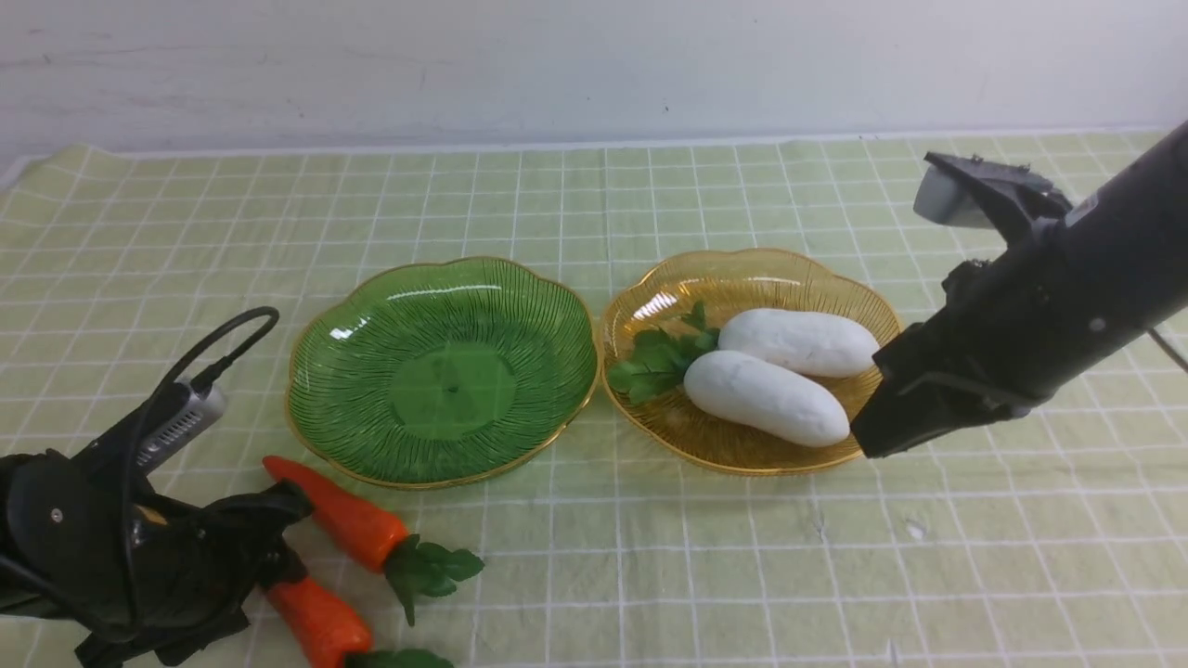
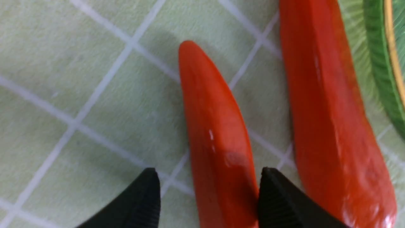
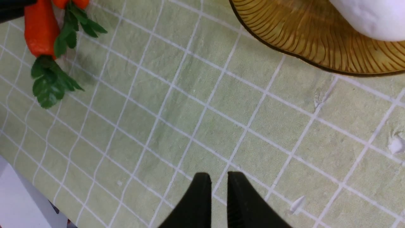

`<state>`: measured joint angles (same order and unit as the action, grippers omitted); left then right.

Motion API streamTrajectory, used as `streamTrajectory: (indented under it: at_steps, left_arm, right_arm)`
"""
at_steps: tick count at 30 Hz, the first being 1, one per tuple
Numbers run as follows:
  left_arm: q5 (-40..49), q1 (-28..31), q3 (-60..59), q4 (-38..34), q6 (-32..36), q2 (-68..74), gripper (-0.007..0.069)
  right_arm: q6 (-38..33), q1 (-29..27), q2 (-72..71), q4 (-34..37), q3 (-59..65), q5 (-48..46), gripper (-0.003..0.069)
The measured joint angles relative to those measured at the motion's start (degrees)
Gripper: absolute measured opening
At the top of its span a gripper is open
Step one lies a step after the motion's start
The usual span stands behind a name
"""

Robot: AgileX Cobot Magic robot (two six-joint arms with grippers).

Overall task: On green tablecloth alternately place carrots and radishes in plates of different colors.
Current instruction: 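Pick up the carrot and put it on the nearest plate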

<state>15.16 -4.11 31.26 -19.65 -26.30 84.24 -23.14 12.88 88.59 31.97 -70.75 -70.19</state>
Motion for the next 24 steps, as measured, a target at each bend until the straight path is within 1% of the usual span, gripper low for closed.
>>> streamTrajectory:
  at_steps: [6,7,8,9,10,11,15,18,24]
  left_arm:
    - [-1.05,0.00,0.12,-0.57,0.31,1.81,0.0364]
    - [-0.56,0.00,0.12,-0.57,1.64,1.91,0.0321]
    - [-0.45,0.00,0.12,-0.57,1.79,1.97,0.0315]
    - [-0.27,0.00,0.12,-0.57,2.45,1.98,0.0287]
    - [0.58,0.00,0.12,-0.57,4.15,1.98,0.0222]
    - [0.94,0.00,0.17,-0.57,5.05,1.86,0.0206]
    - [3.99,0.00,0.25,-0.57,7.68,-0.01,0.0211]
    - [6.54,0.00,1.00,0.11,9.06,-4.78,0.0211]
    - [14.89,0.00,8.95,1.63,10.44,-10.99,0.0211]
  right_arm:
    - [0.00,0.00,0.00,-0.05,0.00,0.00,0.0067]
    - [0.00,0.00,0.00,-0.06,0.00,0.00,0.0067]
    - [0.00,0.00,0.00,-0.12,0.00,0.00,0.0067]
    - [0.00,0.00,0.00,-0.18,0.00,0.00,0.0067]
    - [0.00,0.00,0.00,-0.30,0.00,0.00,0.0067]
    - [0.00,0.00,0.00,-0.44,0.00,0.00,0.0067]
    - [0.00,0.00,0.00,-0.93,0.00,0.00,0.0067]
    - [0.00,0.00,0.00,-1.16,0.00,0.00,0.0067]
    - [0.00,0.00,0.00,-1.27,0.00,0.00,0.0067]
